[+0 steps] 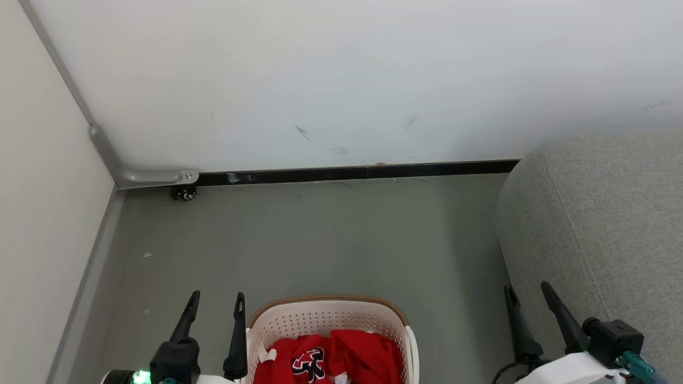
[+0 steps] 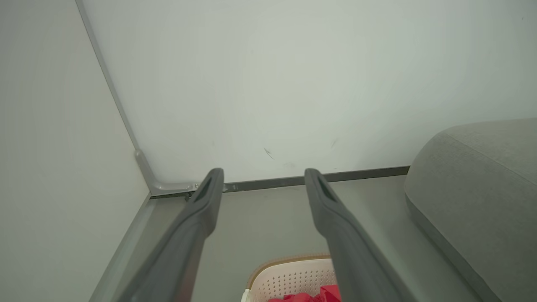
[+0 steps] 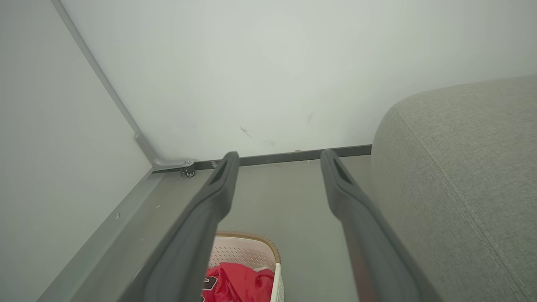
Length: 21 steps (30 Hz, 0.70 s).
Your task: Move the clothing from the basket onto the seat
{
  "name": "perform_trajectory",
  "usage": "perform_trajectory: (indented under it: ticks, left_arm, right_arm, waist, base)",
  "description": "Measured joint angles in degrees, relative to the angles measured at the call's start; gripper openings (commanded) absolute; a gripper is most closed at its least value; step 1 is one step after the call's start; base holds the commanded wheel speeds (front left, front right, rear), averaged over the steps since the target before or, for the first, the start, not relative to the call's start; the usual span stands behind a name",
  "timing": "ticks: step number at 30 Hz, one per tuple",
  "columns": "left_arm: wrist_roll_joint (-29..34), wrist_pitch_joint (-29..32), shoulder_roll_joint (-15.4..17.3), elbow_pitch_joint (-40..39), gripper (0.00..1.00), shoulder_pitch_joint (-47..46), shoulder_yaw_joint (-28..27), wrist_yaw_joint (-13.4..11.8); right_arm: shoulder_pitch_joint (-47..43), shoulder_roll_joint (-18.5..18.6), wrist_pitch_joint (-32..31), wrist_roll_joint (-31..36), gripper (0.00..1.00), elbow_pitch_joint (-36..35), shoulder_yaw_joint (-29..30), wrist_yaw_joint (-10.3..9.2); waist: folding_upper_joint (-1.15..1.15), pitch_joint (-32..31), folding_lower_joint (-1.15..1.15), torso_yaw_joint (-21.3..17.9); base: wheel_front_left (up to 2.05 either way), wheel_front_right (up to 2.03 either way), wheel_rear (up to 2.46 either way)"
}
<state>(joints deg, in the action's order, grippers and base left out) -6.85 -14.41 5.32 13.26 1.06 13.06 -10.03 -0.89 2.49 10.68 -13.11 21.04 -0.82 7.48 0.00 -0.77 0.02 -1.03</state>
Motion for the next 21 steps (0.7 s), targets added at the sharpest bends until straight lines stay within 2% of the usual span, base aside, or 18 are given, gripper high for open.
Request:
perform_trajectory:
  ticks: [21]
  left_arm:
    - [0.5, 0.0, 0.0, 0.2, 1.0, -0.3, -0.4, 0.1]
  right_arm:
    - [0.1, 0.0, 0.7, -0.1, 1.0, 0.6, -0.3, 0.0]
  waist:
    - [0.0, 0.7, -0.01, -0.1]
  base:
    - [0.0, 0.0, 0.0]
